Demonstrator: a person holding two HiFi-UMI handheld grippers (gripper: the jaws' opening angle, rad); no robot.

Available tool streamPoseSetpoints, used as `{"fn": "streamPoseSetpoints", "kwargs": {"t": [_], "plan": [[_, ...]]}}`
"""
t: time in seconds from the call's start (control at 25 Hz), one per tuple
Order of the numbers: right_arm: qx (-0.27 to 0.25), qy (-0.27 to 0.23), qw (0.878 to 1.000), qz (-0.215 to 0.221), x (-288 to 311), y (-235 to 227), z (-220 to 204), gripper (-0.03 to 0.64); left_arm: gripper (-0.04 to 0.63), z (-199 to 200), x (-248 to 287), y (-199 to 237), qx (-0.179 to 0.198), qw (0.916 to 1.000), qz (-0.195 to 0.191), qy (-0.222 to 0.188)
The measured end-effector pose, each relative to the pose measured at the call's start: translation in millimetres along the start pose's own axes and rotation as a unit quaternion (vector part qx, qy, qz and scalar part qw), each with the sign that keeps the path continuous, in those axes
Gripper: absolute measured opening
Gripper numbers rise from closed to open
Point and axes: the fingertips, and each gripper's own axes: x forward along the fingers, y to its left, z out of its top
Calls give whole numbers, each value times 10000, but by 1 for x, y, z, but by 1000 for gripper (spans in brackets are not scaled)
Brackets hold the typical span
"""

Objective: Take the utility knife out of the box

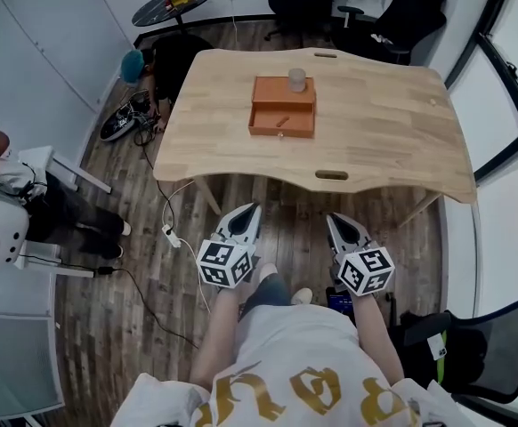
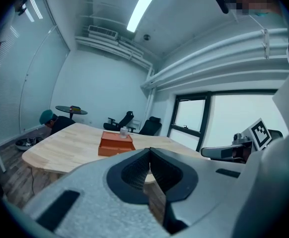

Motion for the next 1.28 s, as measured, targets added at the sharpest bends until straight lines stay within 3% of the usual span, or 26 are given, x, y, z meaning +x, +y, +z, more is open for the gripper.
{"fn": "streamPoseSetpoints", "kwargs": {"t": [0.28, 0.48, 0.68, 0.8, 1.28], "plan": [[15, -54, 9999, -86, 12, -12, 9, 11, 9, 10, 9, 4, 434, 9990, 110, 22], [-5, 47, 9998, -190, 42, -30, 10, 11, 10, 14, 37, 29, 388, 9991, 164, 17], [11, 230, 9995, -210, 100, -58, 19, 11, 10, 25, 83, 72, 501, 9978, 439, 1], [42, 327, 9991, -269, 143, -77, 31, 11, 9, 37, 117, 110, 365, 9980, 506, 23], [188, 494, 9966, -631, 304, -137, 72, 11, 9, 79, 252, 219, 222, 9995, 21, 224]]}}
